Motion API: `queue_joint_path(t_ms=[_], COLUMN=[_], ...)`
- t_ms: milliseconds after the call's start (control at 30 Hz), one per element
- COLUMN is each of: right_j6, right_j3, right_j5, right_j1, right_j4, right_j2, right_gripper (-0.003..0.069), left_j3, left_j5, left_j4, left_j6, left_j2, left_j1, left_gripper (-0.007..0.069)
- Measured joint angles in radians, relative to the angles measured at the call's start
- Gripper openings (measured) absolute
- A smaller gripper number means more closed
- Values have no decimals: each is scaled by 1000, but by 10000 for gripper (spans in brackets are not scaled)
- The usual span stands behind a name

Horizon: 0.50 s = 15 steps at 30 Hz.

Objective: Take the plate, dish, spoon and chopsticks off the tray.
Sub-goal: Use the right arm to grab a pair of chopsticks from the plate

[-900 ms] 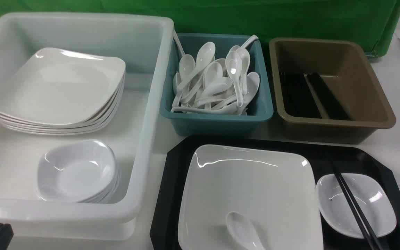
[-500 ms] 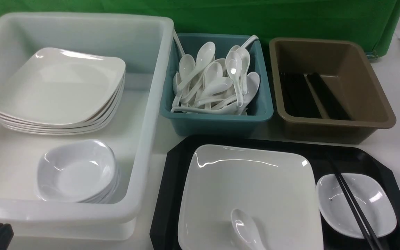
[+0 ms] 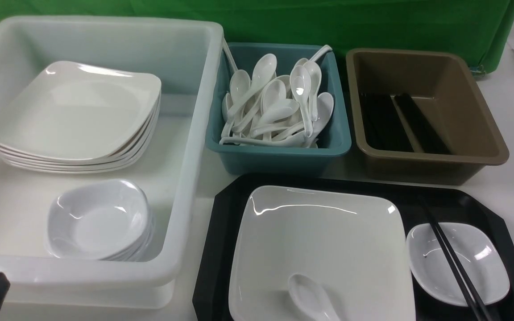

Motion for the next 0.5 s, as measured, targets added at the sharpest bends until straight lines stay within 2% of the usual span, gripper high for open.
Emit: queue_joint_path(t_ms=[133, 267, 367, 467, 500], right_j6=[0, 0, 0, 0, 0], right_j3=[0, 0, 0, 0, 0], right_j5=[0, 0, 0, 0, 0], right_j1=[0, 0, 0, 0, 0], right_j4=[0, 0, 0, 0, 0], right_j2=[0, 0, 0, 0, 0], right_gripper=[242, 242, 242, 242, 242], left_j3=[0, 0, -42, -158, -168], left_j5=[-203, -325, -222, -46, -33], left_j4=[-225, -271, -248, -187, -184], left_j6=[-167, -281, -378, -370, -365], left_j2=[0, 0, -1, 36, 48], left_j1=[0, 0, 0, 0, 0], left_gripper=[18, 18, 18, 18, 18])
